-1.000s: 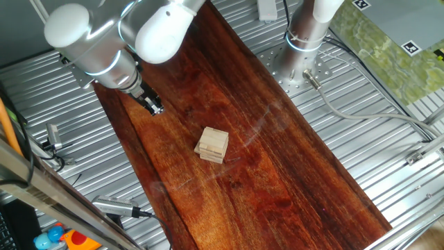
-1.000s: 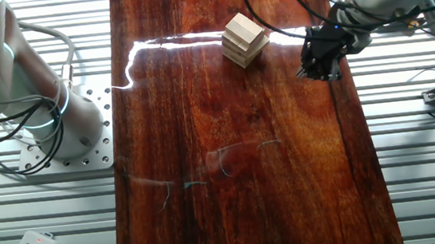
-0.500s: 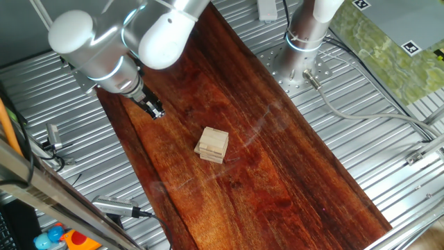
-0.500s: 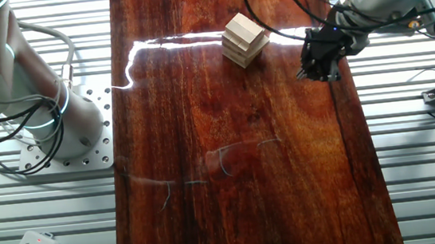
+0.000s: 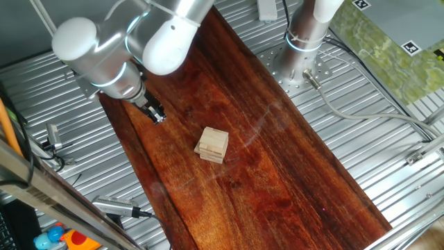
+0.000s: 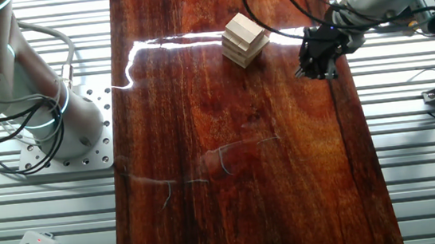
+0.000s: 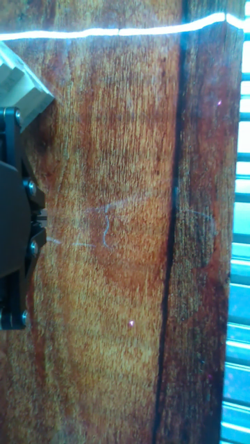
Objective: Play Jenga
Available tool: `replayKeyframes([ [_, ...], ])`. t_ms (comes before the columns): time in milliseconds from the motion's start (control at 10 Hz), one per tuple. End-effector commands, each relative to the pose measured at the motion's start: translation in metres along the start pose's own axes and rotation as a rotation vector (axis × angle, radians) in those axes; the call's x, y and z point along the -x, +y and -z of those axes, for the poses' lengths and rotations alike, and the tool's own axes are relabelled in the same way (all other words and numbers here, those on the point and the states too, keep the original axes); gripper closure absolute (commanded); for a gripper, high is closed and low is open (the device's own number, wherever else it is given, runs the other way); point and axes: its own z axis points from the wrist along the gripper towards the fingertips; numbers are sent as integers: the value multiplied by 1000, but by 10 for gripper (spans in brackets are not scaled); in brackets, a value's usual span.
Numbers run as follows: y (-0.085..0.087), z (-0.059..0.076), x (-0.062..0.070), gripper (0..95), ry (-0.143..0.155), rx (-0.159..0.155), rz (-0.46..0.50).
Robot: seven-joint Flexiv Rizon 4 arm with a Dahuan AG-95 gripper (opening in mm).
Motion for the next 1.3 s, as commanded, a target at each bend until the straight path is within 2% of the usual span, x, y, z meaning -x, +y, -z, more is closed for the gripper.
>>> replayKeyframes([
  [100,3,-3,1,950,-4,-1,-4],
  [600,6,-12,2,950,-5,2,-1],
  [1300,6,-14,2,950,-7,-3,35],
])
